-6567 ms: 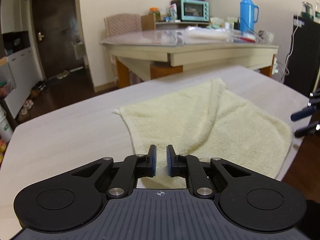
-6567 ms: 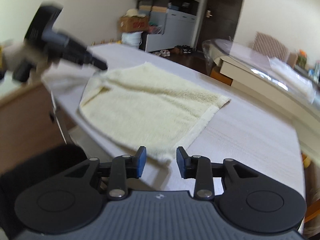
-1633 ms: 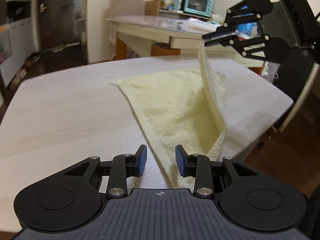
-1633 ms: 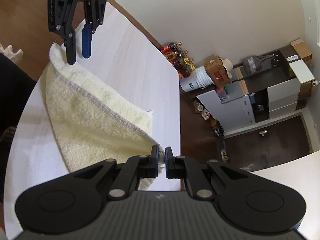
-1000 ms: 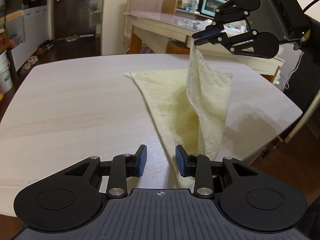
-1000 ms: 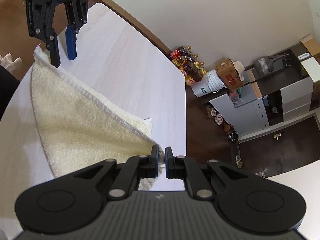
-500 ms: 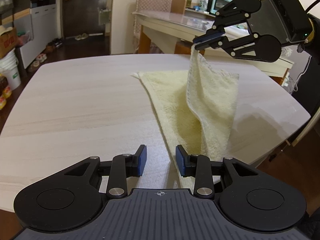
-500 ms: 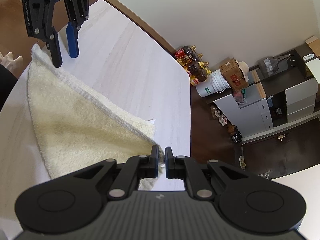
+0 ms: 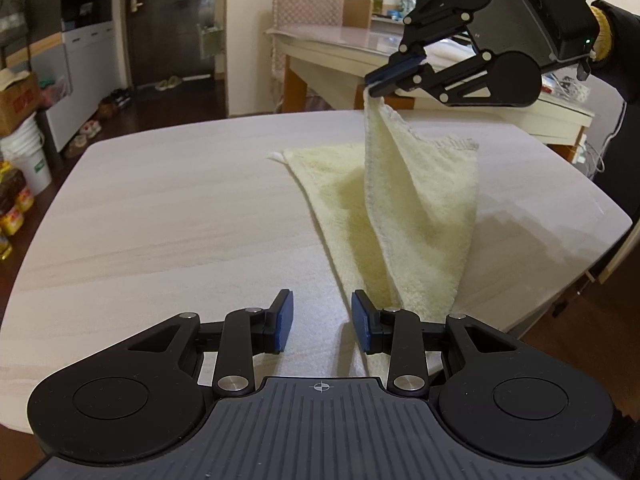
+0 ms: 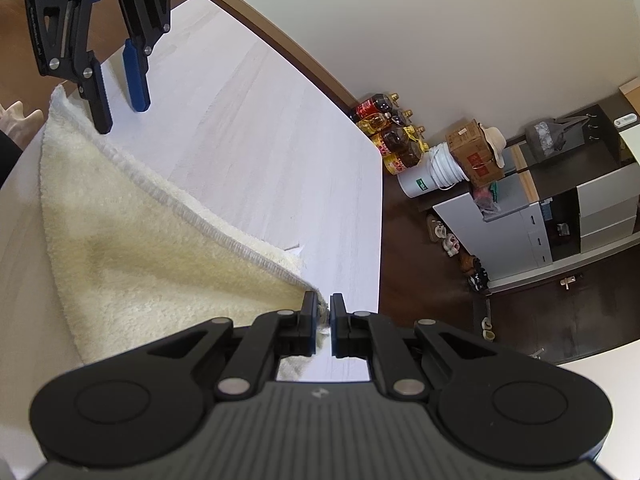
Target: Fold towel
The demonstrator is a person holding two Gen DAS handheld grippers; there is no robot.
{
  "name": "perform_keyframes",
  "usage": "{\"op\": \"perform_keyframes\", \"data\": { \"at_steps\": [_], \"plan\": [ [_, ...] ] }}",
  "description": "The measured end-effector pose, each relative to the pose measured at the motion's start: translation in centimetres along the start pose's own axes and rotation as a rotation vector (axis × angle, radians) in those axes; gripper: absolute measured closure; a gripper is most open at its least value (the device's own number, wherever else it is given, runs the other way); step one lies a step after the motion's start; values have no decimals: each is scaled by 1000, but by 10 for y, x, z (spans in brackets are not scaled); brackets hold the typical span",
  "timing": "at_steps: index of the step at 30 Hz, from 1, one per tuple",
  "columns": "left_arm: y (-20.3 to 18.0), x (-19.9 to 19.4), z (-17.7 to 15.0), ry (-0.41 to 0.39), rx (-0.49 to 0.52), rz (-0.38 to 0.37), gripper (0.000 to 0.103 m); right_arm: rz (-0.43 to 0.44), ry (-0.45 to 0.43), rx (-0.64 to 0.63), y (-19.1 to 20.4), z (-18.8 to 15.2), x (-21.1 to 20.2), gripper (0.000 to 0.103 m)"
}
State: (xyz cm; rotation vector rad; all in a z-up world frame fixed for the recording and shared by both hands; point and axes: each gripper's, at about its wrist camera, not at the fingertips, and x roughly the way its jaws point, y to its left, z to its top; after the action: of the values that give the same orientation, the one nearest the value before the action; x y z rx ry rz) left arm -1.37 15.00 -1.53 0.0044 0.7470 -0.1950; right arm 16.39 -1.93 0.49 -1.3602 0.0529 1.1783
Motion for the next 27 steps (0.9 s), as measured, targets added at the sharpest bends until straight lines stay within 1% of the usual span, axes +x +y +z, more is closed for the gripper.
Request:
{"op": "perform_keyframes", "data": {
  "at_steps": [10, 14, 21, 27],
  "plan": [
    [-10, -5, -3, -33, 53, 10, 68, 33, 2, -27, -10, 3, 22, 96],
    [-14, -4, -5, -35, 66, 13, 68, 58, 3, -48, -12, 7, 37, 96],
    [-17, 2, -11, -36, 50, 6, 67, 107, 8, -80, -6, 12, 68, 96],
    [-18, 2, -12, -48, 43, -4, 66, 132, -3, -68, -2, 12, 85, 96]
  ]
}}
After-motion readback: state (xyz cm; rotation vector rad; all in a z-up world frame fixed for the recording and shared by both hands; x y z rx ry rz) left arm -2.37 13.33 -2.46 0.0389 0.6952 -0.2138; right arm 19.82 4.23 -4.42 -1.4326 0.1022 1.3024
